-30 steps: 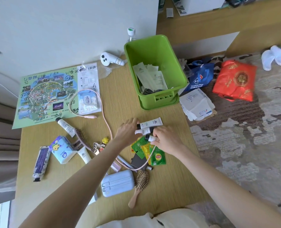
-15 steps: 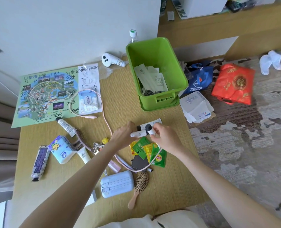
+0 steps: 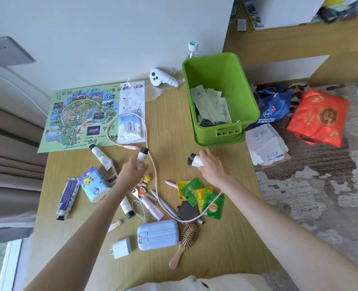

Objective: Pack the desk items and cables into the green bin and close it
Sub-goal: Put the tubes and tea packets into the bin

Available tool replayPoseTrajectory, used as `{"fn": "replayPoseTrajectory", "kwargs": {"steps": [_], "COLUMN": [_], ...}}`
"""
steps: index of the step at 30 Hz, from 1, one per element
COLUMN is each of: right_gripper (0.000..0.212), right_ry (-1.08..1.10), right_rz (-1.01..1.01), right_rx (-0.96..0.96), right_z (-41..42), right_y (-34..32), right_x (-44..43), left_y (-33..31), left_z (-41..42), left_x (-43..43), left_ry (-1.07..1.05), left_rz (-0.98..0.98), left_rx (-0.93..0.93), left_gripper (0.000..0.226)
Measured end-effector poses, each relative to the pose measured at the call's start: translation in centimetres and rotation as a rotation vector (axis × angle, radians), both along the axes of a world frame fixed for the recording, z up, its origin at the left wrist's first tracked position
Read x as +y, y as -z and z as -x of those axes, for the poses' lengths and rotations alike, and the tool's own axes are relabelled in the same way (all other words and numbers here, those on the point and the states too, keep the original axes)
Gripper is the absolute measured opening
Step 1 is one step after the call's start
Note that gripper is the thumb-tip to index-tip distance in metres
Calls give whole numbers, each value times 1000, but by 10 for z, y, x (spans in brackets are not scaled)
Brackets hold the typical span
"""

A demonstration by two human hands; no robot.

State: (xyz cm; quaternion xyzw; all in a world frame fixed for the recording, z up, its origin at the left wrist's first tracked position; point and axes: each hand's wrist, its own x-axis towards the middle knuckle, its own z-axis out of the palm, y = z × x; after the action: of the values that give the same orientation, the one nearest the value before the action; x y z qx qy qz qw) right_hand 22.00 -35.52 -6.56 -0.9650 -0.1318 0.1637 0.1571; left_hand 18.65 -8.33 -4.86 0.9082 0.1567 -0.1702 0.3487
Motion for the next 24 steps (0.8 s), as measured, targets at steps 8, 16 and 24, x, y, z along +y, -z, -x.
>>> {"fn": "replayPoseTrajectory", "kwargs": {"steps": [8, 16, 24], "right_gripper": [26, 23, 24], "right_ry": [-33, 130, 463], "right_rz": [49, -312, -761], "right_rx": [-54, -6, 503], "right_z": [2, 2, 14], "right_y": [6, -14, -27], "right_x": [19, 79, 118], "left_y": [-13, -8, 7], "left_z": [40, 78, 91], "left_x": [21, 37, 34], "left_ry": [-302, -189, -267], "left_rz": [-215, -599, -425], "left_rx": [-47, 153, 268], "left_gripper": [44, 51, 47]}}
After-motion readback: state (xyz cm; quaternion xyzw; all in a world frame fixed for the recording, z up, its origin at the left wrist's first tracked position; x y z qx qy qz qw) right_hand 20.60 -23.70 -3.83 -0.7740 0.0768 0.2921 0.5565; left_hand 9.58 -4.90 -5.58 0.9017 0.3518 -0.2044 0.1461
